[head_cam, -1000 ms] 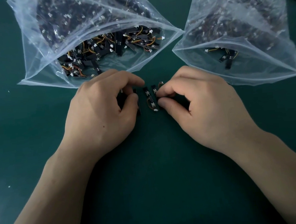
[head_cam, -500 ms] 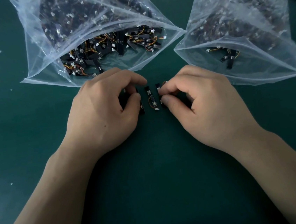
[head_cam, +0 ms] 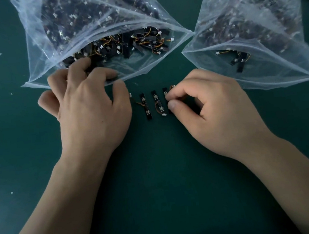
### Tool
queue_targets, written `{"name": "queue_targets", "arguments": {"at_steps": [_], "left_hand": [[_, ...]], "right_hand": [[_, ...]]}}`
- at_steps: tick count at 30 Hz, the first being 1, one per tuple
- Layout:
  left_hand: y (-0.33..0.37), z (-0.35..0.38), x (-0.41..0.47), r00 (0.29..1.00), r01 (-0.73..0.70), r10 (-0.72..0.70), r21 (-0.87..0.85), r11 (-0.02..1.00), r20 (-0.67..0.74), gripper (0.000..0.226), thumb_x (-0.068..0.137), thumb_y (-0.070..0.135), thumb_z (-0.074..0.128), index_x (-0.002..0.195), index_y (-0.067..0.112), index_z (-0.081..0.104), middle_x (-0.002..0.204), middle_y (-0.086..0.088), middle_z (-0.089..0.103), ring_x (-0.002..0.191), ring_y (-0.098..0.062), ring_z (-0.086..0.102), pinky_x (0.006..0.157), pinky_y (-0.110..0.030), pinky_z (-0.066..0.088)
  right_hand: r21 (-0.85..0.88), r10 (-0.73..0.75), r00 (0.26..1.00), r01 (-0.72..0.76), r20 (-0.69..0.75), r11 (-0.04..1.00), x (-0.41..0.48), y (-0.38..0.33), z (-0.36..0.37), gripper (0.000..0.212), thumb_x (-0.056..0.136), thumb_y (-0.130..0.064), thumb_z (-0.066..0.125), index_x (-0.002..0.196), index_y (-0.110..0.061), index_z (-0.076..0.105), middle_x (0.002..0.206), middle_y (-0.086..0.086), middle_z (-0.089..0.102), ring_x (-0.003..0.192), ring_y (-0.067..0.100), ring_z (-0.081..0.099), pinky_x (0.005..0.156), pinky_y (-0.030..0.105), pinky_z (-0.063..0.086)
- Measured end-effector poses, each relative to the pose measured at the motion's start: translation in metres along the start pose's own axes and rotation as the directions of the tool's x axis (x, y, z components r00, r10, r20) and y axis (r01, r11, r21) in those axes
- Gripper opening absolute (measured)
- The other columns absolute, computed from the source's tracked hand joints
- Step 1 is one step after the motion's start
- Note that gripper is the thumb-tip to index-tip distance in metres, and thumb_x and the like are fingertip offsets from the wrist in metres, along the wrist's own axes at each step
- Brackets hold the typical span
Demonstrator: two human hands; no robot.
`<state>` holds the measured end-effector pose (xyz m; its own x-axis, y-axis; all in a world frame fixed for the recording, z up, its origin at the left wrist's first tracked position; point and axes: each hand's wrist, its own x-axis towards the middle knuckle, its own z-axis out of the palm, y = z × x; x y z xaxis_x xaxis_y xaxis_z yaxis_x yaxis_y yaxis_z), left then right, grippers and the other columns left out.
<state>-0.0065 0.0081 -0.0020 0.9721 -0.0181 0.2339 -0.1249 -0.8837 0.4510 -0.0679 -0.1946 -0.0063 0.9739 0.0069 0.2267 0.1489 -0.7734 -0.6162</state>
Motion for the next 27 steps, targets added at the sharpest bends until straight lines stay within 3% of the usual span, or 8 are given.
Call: {"name": "queue_targets", "arguments": {"at_steps": [8,13,15,17,19,21,23,27], "left_hand": [[0.002,-0.003,0.001,0.994,0.071,-0.074,0.036,0.997,0.086,0.053,0.099,0.045,0.042,0.129,0.009,0.067,0.150,0.003,0.051,0.141,-0.026,0.032,0.118,-0.054,0.029],[0.001,0.000,-0.001,1.000,0.022,-0.021,0.007,1.000,-0.020,0.044,0.104,0.046,0.047,0.126,0.015,0.071,0.143,0.008,0.057,0.132,-0.022,0.037,0.098,-0.037,0.018],[0.002,-0.001,0.000,0.996,-0.026,0.019,-0.083,0.996,-0.091,0.037,0.104,0.041,0.053,0.129,0.021,0.072,0.138,0.013,0.061,0.128,-0.018,0.045,0.093,-0.027,0.017],[0.002,-0.002,0.001,0.987,-0.092,0.053,-0.266,0.959,-0.151,0.027,0.103,0.033,0.059,0.122,0.026,0.075,0.123,0.019,0.067,0.116,-0.006,0.059,0.101,-0.026,0.038],[0.004,-0.003,0.001,0.981,-0.131,0.058,-0.413,0.901,-0.185,0.016,0.101,0.026,0.065,0.111,0.032,0.075,0.104,0.025,0.069,0.093,0.006,0.064,0.082,-0.010,0.047],[0.008,-0.003,0.000,0.980,-0.158,0.075,-0.492,0.856,-0.183,0.014,0.098,0.022,0.071,0.103,0.034,0.074,0.095,0.026,0.071,0.081,0.004,0.066,0.073,-0.007,0.046],[0.011,-0.002,-0.002,0.977,-0.204,0.134,-0.545,0.813,-0.165,0.016,0.095,0.017,0.076,0.101,0.032,0.074,0.095,0.025,0.073,0.084,0.000,0.070,0.076,-0.011,0.051],[0.014,0.001,-0.007,0.967,-0.238,0.244,-0.618,0.749,-0.076,0.024,0.091,0.016,0.083,0.106,0.030,0.071,0.096,0.022,0.075,0.090,-0.002,0.074,0.081,-0.016,0.055]], "right_hand": [[-0.005,-0.002,1.000,0.002,-0.004,1.000,0.000,0.000,0.000,0.007,0.097,-0.029,0.070,0.100,-0.028,0.076,0.095,-0.015,0.064,0.064,0.002,0.051,0.059,0.030,0.046],[-0.004,-0.002,1.000,0.002,0.000,1.000,0.000,0.000,0.000,0.007,0.097,-0.030,0.069,0.100,-0.029,0.076,0.095,-0.016,0.064,0.065,0.001,0.052,0.061,0.031,0.047],[-0.010,-0.003,1.000,0.003,0.000,1.000,0.000,0.000,0.000,0.007,0.097,-0.031,0.070,0.100,-0.030,0.076,0.096,-0.017,0.064,0.067,0.001,0.053,0.062,0.031,0.048],[-0.001,0.000,1.000,0.000,-0.003,1.000,0.000,0.000,0.000,0.007,0.097,-0.030,0.070,0.101,-0.030,0.076,0.096,-0.017,0.064,0.067,0.002,0.054,0.062,0.030,0.048],[0.028,0.004,1.000,-0.004,-0.010,1.000,0.000,0.001,0.000,0.007,0.097,-0.030,0.071,0.101,-0.030,0.077,0.096,-0.018,0.064,0.069,0.003,0.055,0.061,0.030,0.047],[0.059,-0.002,0.999,0.004,-0.041,0.998,0.000,0.001,-0.001,0.008,0.097,-0.028,0.071,0.103,-0.027,0.077,0.092,-0.019,0.063,0.070,0.001,0.056,0.063,0.022,0.043],[0.080,-0.020,0.996,0.028,-0.090,0.996,0.000,0.001,-0.002,0.011,0.096,-0.025,0.073,0.107,-0.023,0.076,0.087,-0.022,0.060,0.071,-0.004,0.056,0.066,0.013,0.039],[0.126,-0.088,0.981,0.110,-0.174,0.986,0.000,-0.002,-0.003,0.028,0.097,-0.026,0.072,0.124,-0.020,0.067,0.089,-0.016,0.063,0.062,0.008,0.052,0.062,0.019,0.040]]}}
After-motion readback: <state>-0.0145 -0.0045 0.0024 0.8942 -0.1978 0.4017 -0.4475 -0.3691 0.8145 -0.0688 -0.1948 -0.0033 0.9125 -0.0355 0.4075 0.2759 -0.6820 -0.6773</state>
